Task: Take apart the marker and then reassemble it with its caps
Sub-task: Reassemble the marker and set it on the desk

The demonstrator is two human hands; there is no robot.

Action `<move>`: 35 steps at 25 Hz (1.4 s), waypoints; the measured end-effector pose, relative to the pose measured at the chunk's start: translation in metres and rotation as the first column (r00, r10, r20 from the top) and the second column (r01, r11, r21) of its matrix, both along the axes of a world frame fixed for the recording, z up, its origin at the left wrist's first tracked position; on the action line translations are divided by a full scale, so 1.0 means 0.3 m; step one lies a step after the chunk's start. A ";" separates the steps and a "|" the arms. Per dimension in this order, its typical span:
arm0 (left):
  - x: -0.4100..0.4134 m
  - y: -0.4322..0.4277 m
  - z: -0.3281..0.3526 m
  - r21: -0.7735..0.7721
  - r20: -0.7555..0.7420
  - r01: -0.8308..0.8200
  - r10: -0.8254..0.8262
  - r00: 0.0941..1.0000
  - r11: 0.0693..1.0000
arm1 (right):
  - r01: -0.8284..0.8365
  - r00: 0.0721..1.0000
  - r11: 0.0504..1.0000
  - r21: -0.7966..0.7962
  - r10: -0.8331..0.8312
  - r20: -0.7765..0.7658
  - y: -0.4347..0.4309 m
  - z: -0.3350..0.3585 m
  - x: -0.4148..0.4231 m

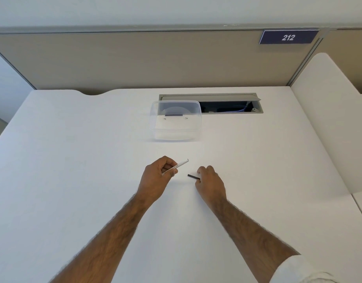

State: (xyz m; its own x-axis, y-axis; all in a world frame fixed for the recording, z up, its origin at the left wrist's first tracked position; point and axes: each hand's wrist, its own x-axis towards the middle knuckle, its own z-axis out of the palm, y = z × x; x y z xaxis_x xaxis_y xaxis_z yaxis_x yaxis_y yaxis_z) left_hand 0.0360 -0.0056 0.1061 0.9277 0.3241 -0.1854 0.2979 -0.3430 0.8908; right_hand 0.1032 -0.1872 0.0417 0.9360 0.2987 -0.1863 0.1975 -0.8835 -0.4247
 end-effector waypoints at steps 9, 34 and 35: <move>0.001 0.017 0.003 0.000 0.012 -0.007 0.007 1.000 1.000 | 0.022 1.000 0.984 0.178 -0.018 -0.026 -0.023 -0.005 0.019; 0.038 0.005 0.045 0.138 0.069 0.073 -0.083 0.994 0.988 | 0.328 0.939 0.488 0.809 -0.072 -0.337 -0.084 0.283 0.052; 0.039 0.004 0.046 0.137 0.068 0.072 -0.082 0.994 0.988 | 0.327 0.939 0.489 0.809 -0.074 -0.335 -0.083 0.283 0.053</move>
